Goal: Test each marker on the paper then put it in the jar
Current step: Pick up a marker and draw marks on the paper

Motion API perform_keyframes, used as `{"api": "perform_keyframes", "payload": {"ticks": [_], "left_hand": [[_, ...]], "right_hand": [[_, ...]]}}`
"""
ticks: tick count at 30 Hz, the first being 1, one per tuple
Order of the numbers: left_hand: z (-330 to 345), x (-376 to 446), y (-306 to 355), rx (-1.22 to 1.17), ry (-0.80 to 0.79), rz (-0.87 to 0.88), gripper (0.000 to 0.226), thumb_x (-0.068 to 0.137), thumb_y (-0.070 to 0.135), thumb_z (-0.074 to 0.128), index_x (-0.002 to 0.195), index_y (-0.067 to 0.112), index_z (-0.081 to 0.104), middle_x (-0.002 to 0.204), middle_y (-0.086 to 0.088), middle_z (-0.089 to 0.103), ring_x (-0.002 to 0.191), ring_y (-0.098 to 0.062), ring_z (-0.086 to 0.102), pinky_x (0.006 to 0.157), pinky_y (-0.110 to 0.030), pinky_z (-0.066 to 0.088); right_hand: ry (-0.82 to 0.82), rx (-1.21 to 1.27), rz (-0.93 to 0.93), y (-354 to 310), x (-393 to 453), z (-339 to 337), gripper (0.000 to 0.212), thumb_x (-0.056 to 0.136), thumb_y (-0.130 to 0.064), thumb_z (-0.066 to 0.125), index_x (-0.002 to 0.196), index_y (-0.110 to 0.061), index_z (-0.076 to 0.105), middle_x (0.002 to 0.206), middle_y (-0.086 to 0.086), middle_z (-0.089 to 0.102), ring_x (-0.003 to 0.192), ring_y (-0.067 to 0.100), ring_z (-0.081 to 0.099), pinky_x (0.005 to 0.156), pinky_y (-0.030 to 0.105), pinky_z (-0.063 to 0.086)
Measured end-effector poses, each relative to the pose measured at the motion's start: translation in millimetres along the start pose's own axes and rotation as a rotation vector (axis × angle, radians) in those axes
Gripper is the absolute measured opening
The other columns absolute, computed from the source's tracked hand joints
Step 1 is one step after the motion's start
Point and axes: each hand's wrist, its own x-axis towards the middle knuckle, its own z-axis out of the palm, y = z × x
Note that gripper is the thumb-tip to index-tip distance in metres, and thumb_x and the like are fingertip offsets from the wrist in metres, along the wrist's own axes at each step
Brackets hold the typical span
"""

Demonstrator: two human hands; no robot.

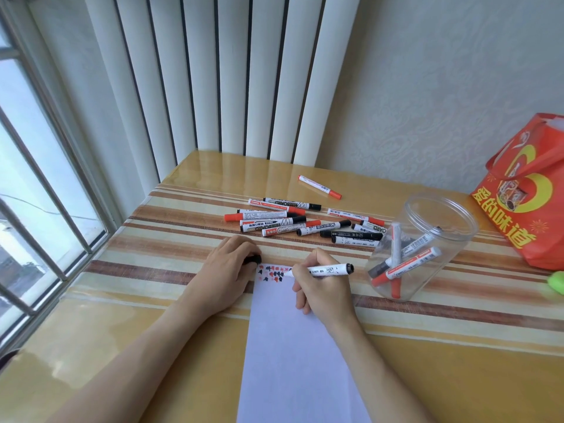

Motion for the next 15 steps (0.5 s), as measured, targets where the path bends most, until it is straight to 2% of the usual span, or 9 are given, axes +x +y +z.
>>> {"api": "perform_keyframes", "payload": {"ticks": [1,3,6,9,12,15], "left_hand": [[-1.7,0.3,0.7,-0.011,0.032,0.011,0.024,0.095,0.018,0.055,0.116,0.022,0.066,0.119,0.006,0.055,0.112,-0.018,0.052,0.094,-0.037,0.047],[-7.6,-0.1,4.4,-0.049,0.081,0.016,0.03,0.092,0.005,0.064,0.115,0.024,0.07,0.113,0.007,0.054,0.108,-0.017,0.051,0.089,-0.025,0.042],[-15.5,-0.7,6.7,-0.138,0.104,0.011,0.034,0.093,0.002,0.066,0.116,0.026,0.072,0.107,0.012,0.053,0.102,-0.009,0.052,0.086,-0.014,0.039],[-16.7,-1.3,7.2,-0.196,0.095,0.045,0.033,0.095,0.002,0.065,0.116,0.026,0.071,0.106,0.014,0.055,0.099,-0.001,0.055,0.083,-0.013,0.042],[-17.9,-2.2,10.0,-0.23,0.088,0.087,0.029,0.098,0.005,0.063,0.117,0.025,0.071,0.105,0.013,0.055,0.096,-0.005,0.058,0.08,-0.021,0.047],[-20.0,-2.9,13.2,-0.25,0.062,0.135,0.022,0.101,0.018,0.057,0.118,0.024,0.071,0.105,0.013,0.056,0.097,-0.007,0.059,0.081,-0.026,0.049]], "right_hand": [[-0.009,0.018,-0.033,-1.2,-0.4,-1.0,0.022,0.094,-0.005,0.066,0.079,-0.01,0.052,0.059,0.009,0.06,0.043,0.024,0.051,0.043,0.025,0.034],[-0.038,0.059,-0.101,-4.6,-1.5,-2.9,0.021,0.096,-0.005,0.069,0.082,-0.014,0.057,0.06,0.004,0.059,0.046,0.022,0.048,0.044,0.024,0.034],[-0.071,0.077,-0.172,-7.4,-3.0,-3.8,0.018,0.096,-0.006,0.072,0.087,-0.02,0.065,0.06,0.002,0.059,0.051,0.02,0.052,0.047,0.028,0.038],[-0.083,0.072,-0.183,-6.4,-3.4,-0.8,0.016,0.095,-0.007,0.074,0.089,-0.021,0.067,0.064,0.002,0.063,0.054,0.02,0.056,0.048,0.031,0.041],[-0.101,0.067,-0.161,-4.9,-3.8,1.6,0.01,0.095,-0.009,0.074,0.092,-0.016,0.068,0.065,0.0,0.065,0.056,0.02,0.057,0.049,0.03,0.041],[-0.162,0.052,-0.137,-3.9,-4.4,4.3,0.008,0.094,-0.01,0.075,0.096,-0.015,0.069,0.073,0.003,0.071,0.059,0.02,0.062,0.053,0.032,0.045]]}}
